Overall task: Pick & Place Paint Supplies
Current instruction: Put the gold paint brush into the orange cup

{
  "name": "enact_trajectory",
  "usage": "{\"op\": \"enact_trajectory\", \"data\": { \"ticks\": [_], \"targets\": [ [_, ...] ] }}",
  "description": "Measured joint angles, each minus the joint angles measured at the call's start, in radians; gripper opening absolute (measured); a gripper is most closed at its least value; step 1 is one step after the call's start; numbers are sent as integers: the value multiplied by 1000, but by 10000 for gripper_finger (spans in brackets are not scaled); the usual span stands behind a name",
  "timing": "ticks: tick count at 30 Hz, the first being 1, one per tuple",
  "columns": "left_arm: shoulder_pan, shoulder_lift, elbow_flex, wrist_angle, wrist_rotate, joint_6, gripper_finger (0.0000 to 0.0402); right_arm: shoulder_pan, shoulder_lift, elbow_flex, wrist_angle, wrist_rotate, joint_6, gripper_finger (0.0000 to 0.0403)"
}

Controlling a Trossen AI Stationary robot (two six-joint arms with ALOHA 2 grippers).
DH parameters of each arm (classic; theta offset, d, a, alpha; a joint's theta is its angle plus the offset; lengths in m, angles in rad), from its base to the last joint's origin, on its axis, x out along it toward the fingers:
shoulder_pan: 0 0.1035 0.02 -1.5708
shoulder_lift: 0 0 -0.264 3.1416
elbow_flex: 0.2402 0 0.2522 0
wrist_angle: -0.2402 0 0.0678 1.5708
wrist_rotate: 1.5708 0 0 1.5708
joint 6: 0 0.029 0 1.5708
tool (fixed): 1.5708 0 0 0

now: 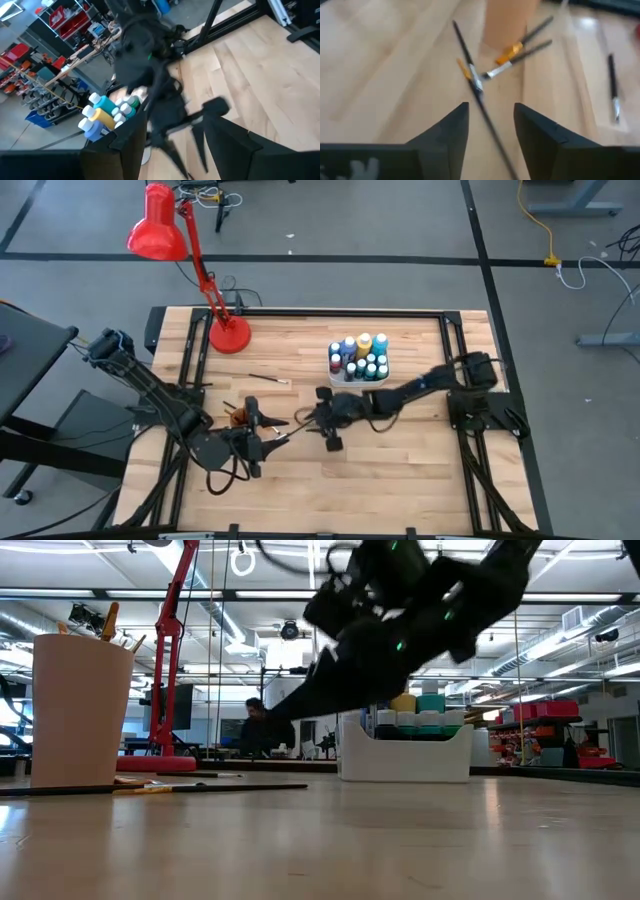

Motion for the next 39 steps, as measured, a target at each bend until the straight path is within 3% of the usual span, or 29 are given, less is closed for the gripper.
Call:
{"op": "enact_trajectory", "data": {
  "ticks": [3,7,18,22,29,33,39],
  "targets": [
    [0,0,0,1,0,-2,203,-50,56,0,74,-111,11,174],
    [0,0,0,2,31,-2,203,-79,125,1,160,-166,37,178],
    [0,0,0,5,76,12,203,-112,215,6,157,-134,88,174],
    [0,0,0,5,76,12,203,-107,212,7,119,-146,-4,137],
    [0,0,0,23,84,-3,203,-106,211,8,78,-184,38,13],
    [6,0,0,25,115,-14,203,-82,212,6,79,-143,31,16],
    [6,0,0,24,125,-44,203,-48,172,0,43,-165,36,5]
  ]
}}
